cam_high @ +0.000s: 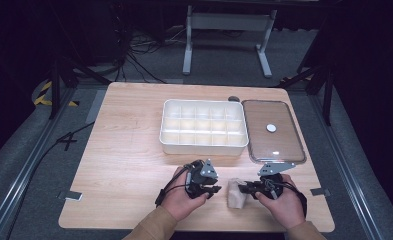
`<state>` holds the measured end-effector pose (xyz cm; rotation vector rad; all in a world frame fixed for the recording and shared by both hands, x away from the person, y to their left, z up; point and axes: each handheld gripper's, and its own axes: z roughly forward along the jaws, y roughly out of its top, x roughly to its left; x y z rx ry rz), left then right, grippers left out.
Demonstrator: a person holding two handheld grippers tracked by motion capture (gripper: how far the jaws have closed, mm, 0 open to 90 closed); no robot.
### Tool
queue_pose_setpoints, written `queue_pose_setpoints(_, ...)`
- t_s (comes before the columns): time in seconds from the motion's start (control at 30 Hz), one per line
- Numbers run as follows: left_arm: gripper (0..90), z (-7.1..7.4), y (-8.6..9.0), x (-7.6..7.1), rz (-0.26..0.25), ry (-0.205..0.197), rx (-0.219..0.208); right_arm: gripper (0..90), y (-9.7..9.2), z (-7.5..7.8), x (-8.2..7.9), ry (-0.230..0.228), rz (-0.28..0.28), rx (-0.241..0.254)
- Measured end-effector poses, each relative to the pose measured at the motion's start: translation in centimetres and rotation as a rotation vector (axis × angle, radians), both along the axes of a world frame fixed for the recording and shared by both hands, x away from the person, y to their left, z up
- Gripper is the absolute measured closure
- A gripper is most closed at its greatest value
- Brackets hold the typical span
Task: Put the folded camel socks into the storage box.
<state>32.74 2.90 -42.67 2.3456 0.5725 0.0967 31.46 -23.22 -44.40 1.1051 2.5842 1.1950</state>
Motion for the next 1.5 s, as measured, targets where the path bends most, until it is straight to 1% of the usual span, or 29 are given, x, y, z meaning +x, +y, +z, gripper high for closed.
queue_pose_setpoints(0.03, 71.4, 0.1, 0.2, 0.1, 0.008, -0.001, -0.003, 79.5, -0.1, 0.2, 0.0, -0.016, 0.001, -0.003)
queue_pose_setpoints(0.07, 71.4, 0.2, 0.5, 0.2, 0.019, -0.002, -0.006, 79.5, -0.1, 0.3, -0.1, -0.022, -0.002, 0.001)
queue_pose_setpoints(0.13, 71.3, 0.4, 0.9, 0.3, 0.026, -0.007, -0.006, 79.5, -0.2, 0.7, -0.2, -0.042, -0.004, 0.000)
queue_pose_setpoints(0.17, 71.3, 0.4, 0.9, 0.3, 0.026, -0.007, -0.006, 79.5, -0.2, 0.7, -0.2, -0.042, -0.004, 0.000)
queue_pose_setpoints(0.2, 71.3, 0.5, 1.1, 0.4, 0.038, -0.009, -0.011, 79.5, -0.3, 0.8, -0.1, -0.051, -0.003, -0.003)
queue_pose_setpoints(0.23, 71.1, 0.6, 1.6, 0.6, 0.051, -0.008, -0.017, 79.5, -0.3, 1.0, -0.2, -0.058, -0.009, 0.007)
queue_pose_setpoints(0.27, 71.0, 0.7, 1.8, 0.7, 0.053, -0.011, -0.016, 79.5, -0.4, 1.1, -0.2, -0.065, -0.008, 0.007)
queue_pose_setpoints(0.3, 71.0, 0.7, 1.9, 0.7, 0.064, -0.011, -0.021, 79.6, -0.4, 1.2, -0.2, -0.066, -0.010, 0.006)
queue_pose_setpoints(0.33, 71.0, 0.7, 2.1, 0.7, 0.068, -0.009, -0.024, 79.5, -0.5, 1.3, -0.2, -0.074, -0.012, 0.006)
queue_pose_setpoints(0.4, 70.9, 0.8, 2.4, 0.8, 0.073, -0.010, -0.023, 79.5, -0.5, 1.4, -0.2, -0.076, -0.014, 0.010)
queue_pose_setpoints(0.43, 70.8, 0.9, 2.7, 0.9, 0.083, -0.013, -0.025, 79.5, -0.5, 1.7, -0.1, -0.082, -0.016, 0.017)
queue_pose_setpoints(0.47, 70.8, 0.9, 2.7, 0.9, 0.083, -0.013, -0.025, 79.5, -0.5, 1.7, -0.1, -0.082, -0.016, 0.017)
queue_pose_setpoints(0.5, 70.8, 1.0, 3.0, 1.0, 0.091, -0.010, -0.034, 79.6, -0.5, 1.8, -0.1, -0.090, -0.014, 0.015)
queue_pose_setpoints(0.53, 70.8, 1.0, 3.4, 1.1, 0.101, -0.010, -0.037, 79.6, -0.5, 2.3, 0.0, -0.096, -0.017, 0.023)
queue_pose_setpoints(0.6, 70.7, 1.0, 3.6, 1.1, 0.108, -0.011, -0.034, 79.6, -0.6, 2.4, 0.1, -0.100, -0.019, 0.022)
queue_pose_setpoints(0.63, 70.7, 1.0, 3.8, 1.1, 0.112, -0.006, -0.032, 79.6, -0.6, 2.7, 0.2, -0.107, -0.020, 0.025)
queue_pose_setpoints(0.67, 70.5, 0.9, 4.1, 1.1, 0.126, -0.013, -0.022, 79.6, -0.7, 3.1, 0.5, -0.117, -0.023, 0.027)
queue_pose_setpoints(0.73, 70.4, 0.9, 4.3, 1.0, 0.130, -0.013, -0.019, 79.6, -0.7, 3.3, 0.7, -0.122, -0.023, 0.028)
queue_pose_setpoints(0.8, 70.2, 1.0, 4.8, 1.0, 0.143, -0.019, -0.018, 79.6, -0.8, 3.9, 1.1, -0.132, -0.026, 0.032)
queue_pose_setpoints(0.9, 70.1, 1.0, 5.1, 0.9, 0.154, -0.014, -0.027, 79.6, -0.8, 4.6, 1.6, -0.140, -0.030, 0.029)
queue_pose_setpoints(0.97, 70.1, 1.1, 5.7, 0.9, 0.167, -0.021, -0.021, 79.6, -0.8, 4.8, 1.8, -0.146, -0.030, 0.026)
queue_pose_setpoints(1.0, 70.1, 1.1, 6.0, 0.8, 0.178, -0.021, -0.028, 79.6, -0.9, 5.0, 1.9, -0.151, -0.032, 0.027)
queue_pose_setpoints(1.07, 70.0, 1.2, 6.5, 0.7, 0.189, -0.023, -0.025, 79.6, -1.0, 5.5, 2.3, -0.161, -0.037, 0.025)
queue_pose_setpoints(1.23, 69.6, 1.3, 7.1, 0.5, 0.211, -0.022, -0.033, 79.6, -1.2, 6.0, 3.1, -0.165, -0.053, 0.031)
queue_pose_setpoints(1.27, 69.6, 1.3, 7.3, 0.4, 0.215, -0.020, -0.036, 79.6, -1.2, 6.1, 3.3, -0.171, -0.055, 0.030)
queue_pose_setpoints(1.3, 69.6, 1.3, 7.4, 0.4, 0.216, -0.026, -0.034, 79.6, -1.3, 6.3, 3.4, -0.175, -0.059, 0.034)
queue_pose_setpoints(1.33, 69.7, 1.3, 7.5, 0.4, 0.221, -0.026, -0.035, 79.6, -1.4, 6.5, 3.7, -0.177, -0.070, 0.038)
queue_pose_setpoints(1.47, 69.8, 1.3, 7.7, 0.4, 0.224, -0.027, -0.035, 79.6, -1.6, 7.0, 4.1, -0.188, -0.084, 0.031)
queue_pose_setpoints(1.5, 69.7, 1.4, 7.7, 0.3, 0.227, -0.027, -0.035, 79.6, -1.8, 7.4, 4.4, -0.196, -0.094, 0.028)
